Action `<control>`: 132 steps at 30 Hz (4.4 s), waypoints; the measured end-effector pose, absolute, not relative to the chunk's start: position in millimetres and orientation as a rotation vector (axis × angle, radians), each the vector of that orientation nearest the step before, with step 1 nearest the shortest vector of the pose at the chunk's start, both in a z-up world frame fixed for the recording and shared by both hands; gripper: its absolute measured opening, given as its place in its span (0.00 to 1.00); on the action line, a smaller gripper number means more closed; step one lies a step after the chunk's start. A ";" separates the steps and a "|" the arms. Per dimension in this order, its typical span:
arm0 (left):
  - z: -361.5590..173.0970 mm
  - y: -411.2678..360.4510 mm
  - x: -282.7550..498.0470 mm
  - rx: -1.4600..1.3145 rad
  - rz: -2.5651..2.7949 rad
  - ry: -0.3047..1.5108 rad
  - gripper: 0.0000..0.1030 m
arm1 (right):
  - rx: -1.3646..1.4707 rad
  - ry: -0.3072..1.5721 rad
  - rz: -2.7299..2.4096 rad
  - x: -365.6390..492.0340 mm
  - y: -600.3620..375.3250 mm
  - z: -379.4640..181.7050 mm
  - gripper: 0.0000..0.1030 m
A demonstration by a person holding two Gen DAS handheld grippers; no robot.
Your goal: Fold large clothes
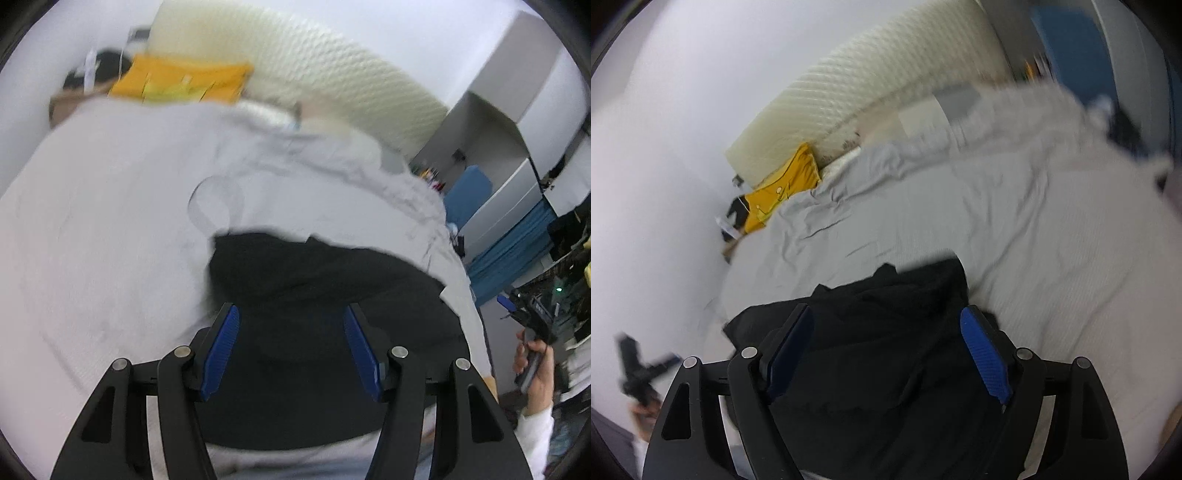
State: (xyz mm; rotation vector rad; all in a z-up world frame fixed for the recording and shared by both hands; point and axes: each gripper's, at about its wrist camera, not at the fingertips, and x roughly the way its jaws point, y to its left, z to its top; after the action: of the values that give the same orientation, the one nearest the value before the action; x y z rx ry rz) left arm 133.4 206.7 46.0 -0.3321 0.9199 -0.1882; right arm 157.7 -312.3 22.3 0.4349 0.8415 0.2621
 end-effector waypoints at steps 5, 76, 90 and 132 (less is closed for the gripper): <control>23.4 126.3 142.6 -0.217 -0.173 0.837 0.58 | 0.284 0.729 0.290 136.3 -250.3 12.2 0.80; -138.4 91.3 283.5 0.052 0.088 0.844 0.60 | 0.045 0.754 0.259 241.9 -202.8 -145.2 0.93; -144.2 85.1 280.4 0.073 0.127 0.810 0.60 | 0.061 0.732 0.240 248.0 -197.5 -157.8 0.97; 24.3 46.7 205.0 0.000 0.036 0.693 0.60 | 0.017 0.552 0.220 176.0 -169.7 2.6 0.99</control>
State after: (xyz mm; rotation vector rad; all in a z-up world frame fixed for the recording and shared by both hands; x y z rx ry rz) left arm 205.0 46.7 24.3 -0.0002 0.6934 0.0358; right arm 176.0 -169.7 2.6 0.0170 0.5518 0.2197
